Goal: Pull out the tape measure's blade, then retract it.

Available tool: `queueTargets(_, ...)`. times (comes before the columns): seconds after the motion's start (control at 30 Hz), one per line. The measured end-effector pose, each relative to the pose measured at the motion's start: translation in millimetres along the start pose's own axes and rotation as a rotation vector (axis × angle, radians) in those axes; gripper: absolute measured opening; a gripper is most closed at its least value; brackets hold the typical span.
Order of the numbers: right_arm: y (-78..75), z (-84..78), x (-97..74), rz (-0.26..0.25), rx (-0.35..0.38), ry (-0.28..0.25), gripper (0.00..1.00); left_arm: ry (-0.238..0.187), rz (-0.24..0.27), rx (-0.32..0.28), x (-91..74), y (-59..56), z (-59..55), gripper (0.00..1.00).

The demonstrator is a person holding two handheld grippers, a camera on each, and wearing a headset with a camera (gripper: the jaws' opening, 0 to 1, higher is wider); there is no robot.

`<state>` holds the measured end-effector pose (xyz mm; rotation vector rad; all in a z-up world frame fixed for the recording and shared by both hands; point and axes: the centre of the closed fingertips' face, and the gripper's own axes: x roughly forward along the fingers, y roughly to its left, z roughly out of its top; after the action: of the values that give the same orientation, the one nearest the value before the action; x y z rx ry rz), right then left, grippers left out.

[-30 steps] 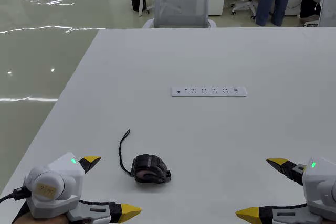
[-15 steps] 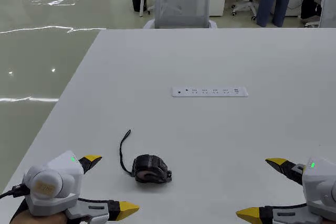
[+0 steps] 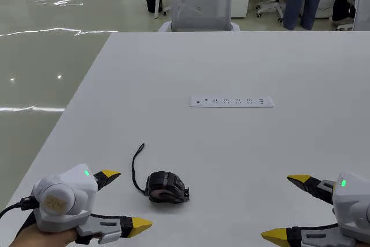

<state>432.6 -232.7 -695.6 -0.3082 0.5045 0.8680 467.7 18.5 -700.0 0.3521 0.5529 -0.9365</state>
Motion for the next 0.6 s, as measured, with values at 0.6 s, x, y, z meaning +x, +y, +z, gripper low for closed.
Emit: queueTargets(0.6,2.7,6.0,15.0,0.073,-0.075,0.004,0.67,0.046,-0.029,0.066,19.4,8.7,-0.9,0.63)
